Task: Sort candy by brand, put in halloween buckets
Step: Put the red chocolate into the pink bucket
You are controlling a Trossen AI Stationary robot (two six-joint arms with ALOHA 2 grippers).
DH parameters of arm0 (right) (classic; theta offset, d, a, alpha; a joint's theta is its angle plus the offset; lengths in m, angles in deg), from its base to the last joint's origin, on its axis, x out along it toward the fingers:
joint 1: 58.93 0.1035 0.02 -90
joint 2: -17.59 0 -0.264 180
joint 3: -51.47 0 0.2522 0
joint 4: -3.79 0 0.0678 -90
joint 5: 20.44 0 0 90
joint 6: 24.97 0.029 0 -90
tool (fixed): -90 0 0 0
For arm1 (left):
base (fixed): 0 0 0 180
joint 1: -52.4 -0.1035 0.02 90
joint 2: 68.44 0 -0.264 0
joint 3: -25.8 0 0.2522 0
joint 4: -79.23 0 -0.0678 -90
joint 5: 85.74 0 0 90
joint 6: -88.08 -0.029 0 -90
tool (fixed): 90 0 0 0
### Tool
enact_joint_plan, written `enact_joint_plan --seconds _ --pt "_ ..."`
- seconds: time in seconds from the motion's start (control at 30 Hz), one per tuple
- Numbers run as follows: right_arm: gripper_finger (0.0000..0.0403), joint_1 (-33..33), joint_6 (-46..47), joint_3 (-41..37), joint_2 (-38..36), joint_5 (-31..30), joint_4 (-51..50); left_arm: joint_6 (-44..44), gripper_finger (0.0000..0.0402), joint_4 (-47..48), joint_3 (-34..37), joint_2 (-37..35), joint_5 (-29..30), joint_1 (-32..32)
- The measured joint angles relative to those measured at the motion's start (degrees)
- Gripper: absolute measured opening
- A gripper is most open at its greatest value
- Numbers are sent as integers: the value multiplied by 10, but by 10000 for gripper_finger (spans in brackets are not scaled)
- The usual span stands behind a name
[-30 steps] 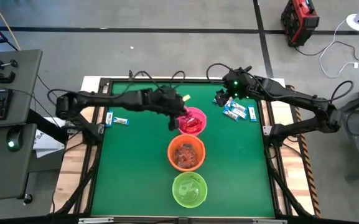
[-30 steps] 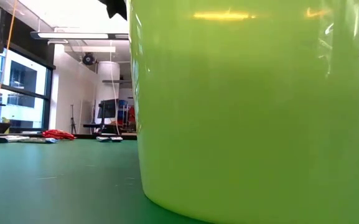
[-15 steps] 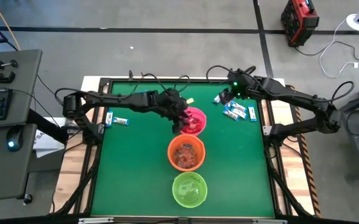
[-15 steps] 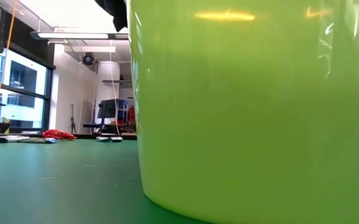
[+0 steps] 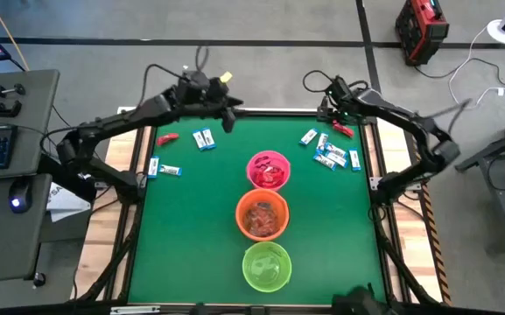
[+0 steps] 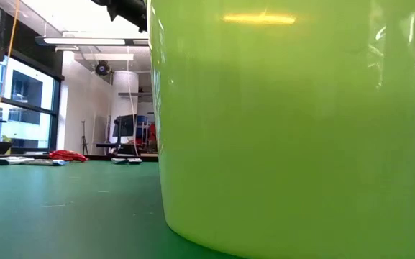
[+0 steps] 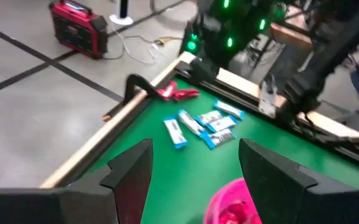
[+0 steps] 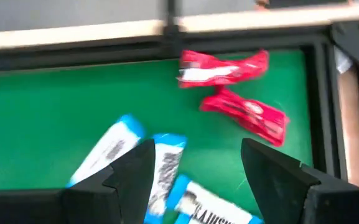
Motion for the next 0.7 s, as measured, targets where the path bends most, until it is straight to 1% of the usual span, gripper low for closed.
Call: enact_joint_plan --seconds 0.07,0.17,0.27,0.33,0.47,0.6,0.7 --pt "231 -18 53 0 32 -9 2 0 228 8 0 -9 -5 -16" --pt "231 -37 186 0 65 -32 15 -12 228 31 0 -19 -7 -28" --pt "231 -44 295 0 84 -67 22 -45 228 65 0 -26 -8 -36" --pt "231 -45 358 0 92 -68 23 -68 228 89 0 -30 -8 -41" --pt "231 -47 457 0 108 -76 13 -86 228 131 0 -34 -8 -56" --pt "231 -47 574 0 130 -78 -30 -89 227 158 0 -34 -8 -76" --pt "231 -47 605 0 146 -76 -34 -97 227 165 0 -34 -8 -91"
